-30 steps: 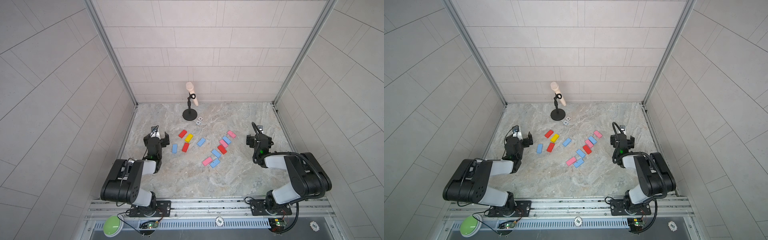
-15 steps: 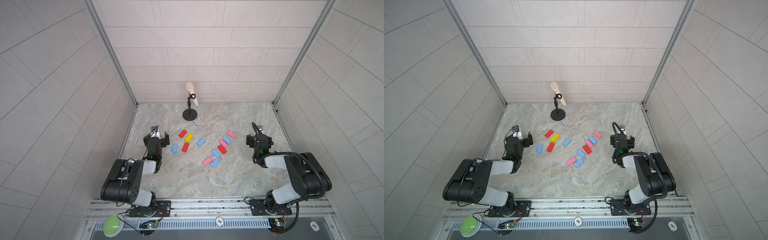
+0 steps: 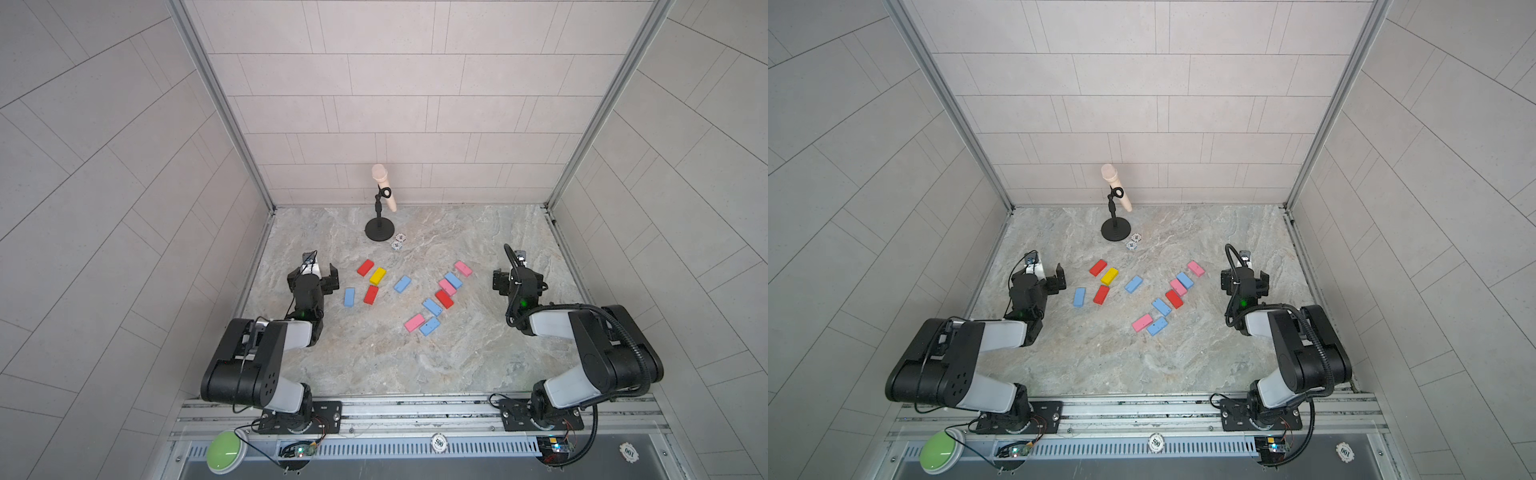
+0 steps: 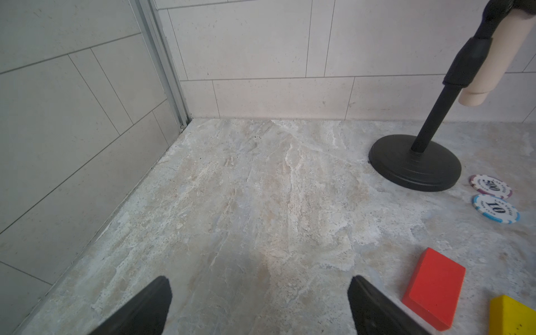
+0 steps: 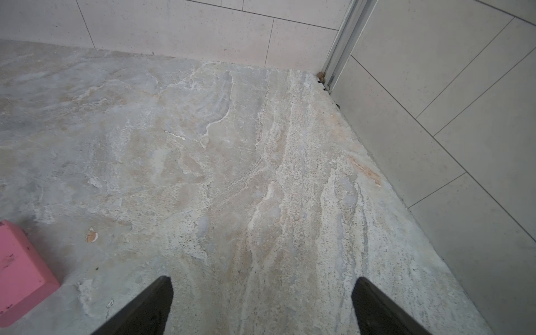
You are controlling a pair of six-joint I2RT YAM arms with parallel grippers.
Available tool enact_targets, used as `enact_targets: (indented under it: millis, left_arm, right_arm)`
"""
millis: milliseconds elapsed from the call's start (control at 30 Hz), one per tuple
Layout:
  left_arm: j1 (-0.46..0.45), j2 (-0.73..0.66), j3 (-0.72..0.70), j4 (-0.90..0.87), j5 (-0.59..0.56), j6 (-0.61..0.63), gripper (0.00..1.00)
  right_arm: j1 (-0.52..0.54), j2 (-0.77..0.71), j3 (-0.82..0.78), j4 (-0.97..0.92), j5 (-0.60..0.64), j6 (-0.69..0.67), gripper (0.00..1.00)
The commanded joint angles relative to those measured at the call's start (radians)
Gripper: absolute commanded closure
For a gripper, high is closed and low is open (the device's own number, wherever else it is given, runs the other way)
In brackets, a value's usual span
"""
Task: Assemble the letter t with building blocks
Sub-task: Pick up the building block from the center of the board.
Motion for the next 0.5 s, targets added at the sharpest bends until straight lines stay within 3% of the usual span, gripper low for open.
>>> enact_targets:
  millis: [0,67,200,333,467]
  left_arm:
    - [-0.006,-0.169,0.148,-0.316,0.031,0.008,0.02]
    - [-0.022,-0.285,0.225,-0.48,0.087,-0.074,0.0]
    - [-0.121,-0.418,0.424,-0.846,0.092,-0.251,0.0]
    - [-0.202,-0.45,0.578,-1.174,0.071,-0.426,0.0]
    - [-0.206,-0.465,0.594,-1.349,0.164,-0.551,0.0]
  right_arm:
    - [0.042,-0.183,0.117,-0.353,0.07,0.044,0.01]
    - [0.05,-0.275,0.237,-0.653,0.057,0.164,0.03]
    - [0.073,-0.414,0.328,-1.058,0.012,0.343,0.03]
    - [0.139,-0.562,0.348,-1.287,-0.051,0.441,0.01]
    - [0.196,-0.695,0.355,-1.439,-0.134,0.506,0.01]
